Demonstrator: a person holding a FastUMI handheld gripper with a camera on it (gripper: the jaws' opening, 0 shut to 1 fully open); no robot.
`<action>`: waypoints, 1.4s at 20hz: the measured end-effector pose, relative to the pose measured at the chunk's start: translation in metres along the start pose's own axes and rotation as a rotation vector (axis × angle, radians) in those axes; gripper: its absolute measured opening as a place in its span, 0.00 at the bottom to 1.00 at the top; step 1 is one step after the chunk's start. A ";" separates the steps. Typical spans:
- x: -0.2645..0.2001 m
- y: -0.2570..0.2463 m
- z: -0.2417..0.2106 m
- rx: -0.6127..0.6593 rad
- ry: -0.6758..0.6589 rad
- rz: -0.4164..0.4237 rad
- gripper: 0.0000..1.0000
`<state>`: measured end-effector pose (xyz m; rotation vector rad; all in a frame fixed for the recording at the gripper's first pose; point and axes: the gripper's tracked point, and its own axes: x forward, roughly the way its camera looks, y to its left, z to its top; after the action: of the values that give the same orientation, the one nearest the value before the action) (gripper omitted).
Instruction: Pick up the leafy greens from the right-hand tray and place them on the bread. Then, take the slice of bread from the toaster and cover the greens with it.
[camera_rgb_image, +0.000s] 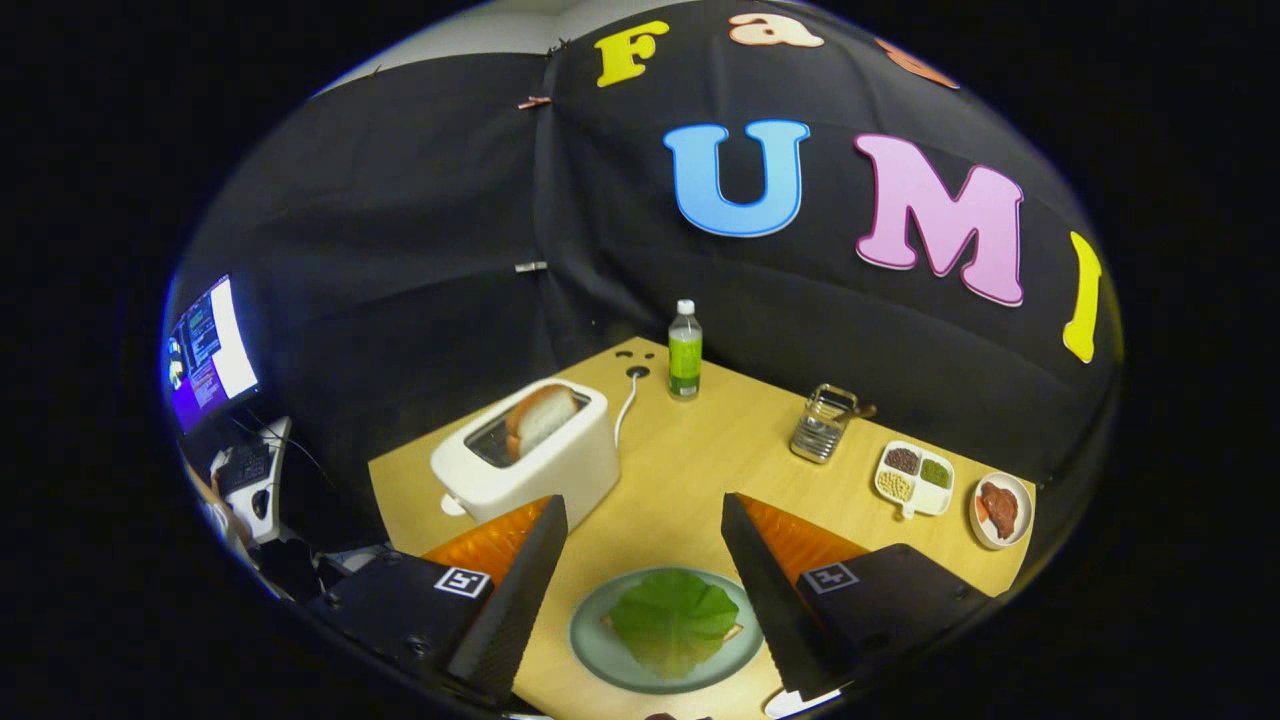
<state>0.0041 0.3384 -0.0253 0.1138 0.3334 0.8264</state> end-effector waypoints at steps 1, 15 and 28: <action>0.001 0.011 0.012 0.004 -0.019 0.017 0.97; 0.132 0.099 0.025 0.168 0.064 0.041 0.99; 0.202 0.089 -0.015 0.327 0.197 -0.121 0.43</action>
<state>0.0640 0.5472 -0.0687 0.3155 0.6547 0.6595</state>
